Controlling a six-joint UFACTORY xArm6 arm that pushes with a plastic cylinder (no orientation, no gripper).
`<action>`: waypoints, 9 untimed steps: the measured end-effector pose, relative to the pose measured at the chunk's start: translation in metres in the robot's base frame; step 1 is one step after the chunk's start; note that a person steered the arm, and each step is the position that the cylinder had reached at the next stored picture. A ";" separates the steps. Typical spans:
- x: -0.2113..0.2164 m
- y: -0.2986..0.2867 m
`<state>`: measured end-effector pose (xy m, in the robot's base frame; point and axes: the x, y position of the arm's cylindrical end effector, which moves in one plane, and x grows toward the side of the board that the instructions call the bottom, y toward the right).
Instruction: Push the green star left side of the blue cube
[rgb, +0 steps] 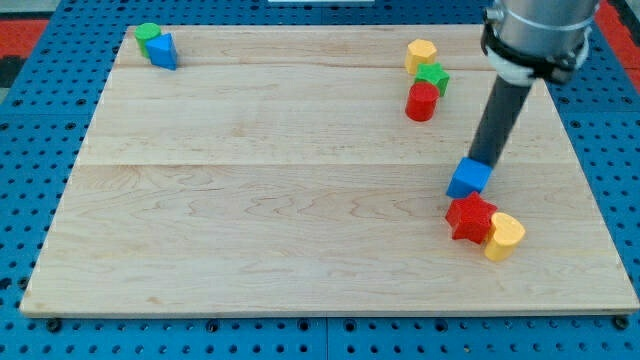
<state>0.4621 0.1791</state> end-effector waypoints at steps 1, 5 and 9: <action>-0.017 0.015; -0.228 -0.001; -0.238 -0.065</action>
<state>0.2245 0.1141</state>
